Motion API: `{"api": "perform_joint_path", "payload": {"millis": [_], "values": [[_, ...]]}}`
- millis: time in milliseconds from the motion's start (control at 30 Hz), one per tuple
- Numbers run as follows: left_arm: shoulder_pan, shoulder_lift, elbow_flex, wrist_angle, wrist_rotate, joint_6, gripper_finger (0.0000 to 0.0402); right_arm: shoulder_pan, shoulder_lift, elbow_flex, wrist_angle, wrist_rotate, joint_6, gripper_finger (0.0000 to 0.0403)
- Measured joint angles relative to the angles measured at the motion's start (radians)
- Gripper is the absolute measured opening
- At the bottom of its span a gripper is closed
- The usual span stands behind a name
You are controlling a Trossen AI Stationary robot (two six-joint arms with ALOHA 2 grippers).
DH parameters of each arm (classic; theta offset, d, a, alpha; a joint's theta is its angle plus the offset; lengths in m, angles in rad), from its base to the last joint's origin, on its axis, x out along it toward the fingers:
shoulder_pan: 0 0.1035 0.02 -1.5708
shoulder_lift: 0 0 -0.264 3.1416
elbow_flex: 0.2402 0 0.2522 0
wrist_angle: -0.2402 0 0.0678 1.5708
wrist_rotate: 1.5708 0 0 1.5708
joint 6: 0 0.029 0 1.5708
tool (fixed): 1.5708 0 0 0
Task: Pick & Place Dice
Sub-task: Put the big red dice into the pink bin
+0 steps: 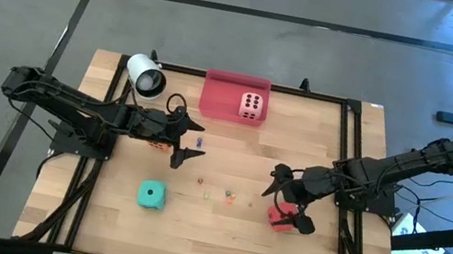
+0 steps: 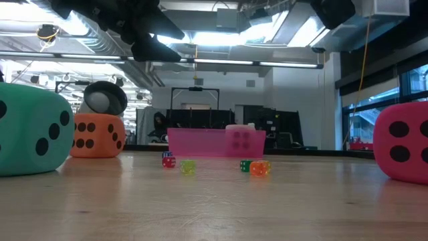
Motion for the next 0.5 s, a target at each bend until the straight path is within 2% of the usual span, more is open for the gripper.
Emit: {"api": "perform_joint_path", "payload": {"millis": [200, 367, 433, 500], "values": [[0.0, 0.0, 0.0, 0.0, 0.0, -0.005, 0.0372, -0.001, 0.0, 0.0, -0.089, -0.003, -0.004, 0.04], [0.0, 0.0, 0.0, 0.0, -0.001, -0.008, 0.0372, 0.0, 0.0, 0.0, -0.18, -0.017, 0.271, 0.04], [0.0, 0.0, 0.0, 0.0, -0.002, -0.008, 0.0372, 0.0, 0.0, 0.0, -0.201, -0.018, 0.308, 0.04], [0.0, 0.0, 0.0, 0.0, -0.002, -0.008, 0.0372, 0.001, 0.001, 0.0, -0.215, 0.03, 0.312, 0.04]]}}
